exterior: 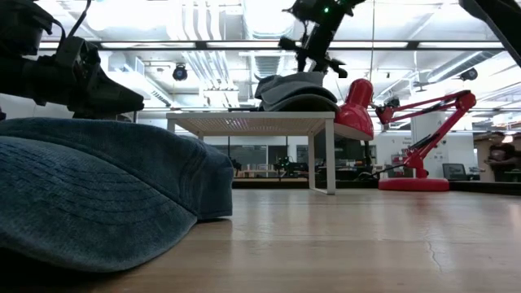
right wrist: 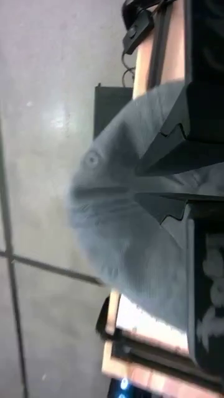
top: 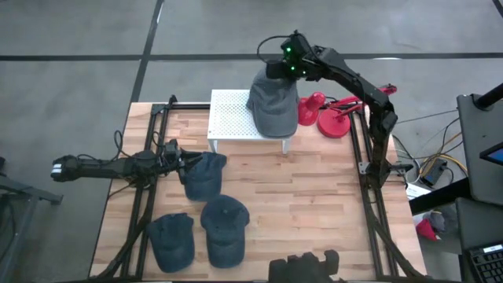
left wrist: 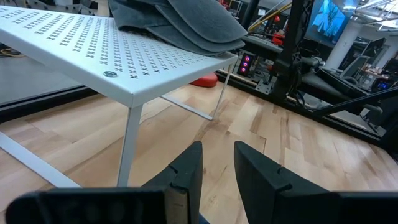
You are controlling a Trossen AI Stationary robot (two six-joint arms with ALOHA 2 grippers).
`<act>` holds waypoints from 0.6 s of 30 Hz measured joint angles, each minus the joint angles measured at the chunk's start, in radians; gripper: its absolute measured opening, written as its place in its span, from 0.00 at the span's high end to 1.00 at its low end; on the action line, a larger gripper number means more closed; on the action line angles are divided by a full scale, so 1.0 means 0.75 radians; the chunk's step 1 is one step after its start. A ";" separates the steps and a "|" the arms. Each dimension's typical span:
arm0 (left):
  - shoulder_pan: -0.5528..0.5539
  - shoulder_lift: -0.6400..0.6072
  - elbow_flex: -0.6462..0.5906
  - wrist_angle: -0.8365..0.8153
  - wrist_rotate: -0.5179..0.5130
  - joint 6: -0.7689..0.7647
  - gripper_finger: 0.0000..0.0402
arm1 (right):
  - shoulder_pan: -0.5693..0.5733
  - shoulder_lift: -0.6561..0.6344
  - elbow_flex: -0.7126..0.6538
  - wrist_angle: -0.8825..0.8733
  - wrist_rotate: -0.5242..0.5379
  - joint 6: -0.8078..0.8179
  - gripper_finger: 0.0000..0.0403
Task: Pick & Place hat
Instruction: Stack the gray cap on top of the gray cap on the shelf, then put the top blue cap on the shelf
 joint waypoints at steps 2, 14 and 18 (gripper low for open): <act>0.000 0.000 -0.001 0.000 0.000 -0.001 0.77 | 0.000 -0.027 0.023 0.000 0.001 0.000 0.87; 0.000 0.000 0.000 0.003 0.000 -0.132 0.77 | 0.068 -0.219 0.100 -0.100 -0.141 -0.156 0.87; 0.000 0.000 0.000 0.004 0.000 -0.209 0.77 | 0.130 -0.295 0.093 -0.195 -0.203 -0.226 0.87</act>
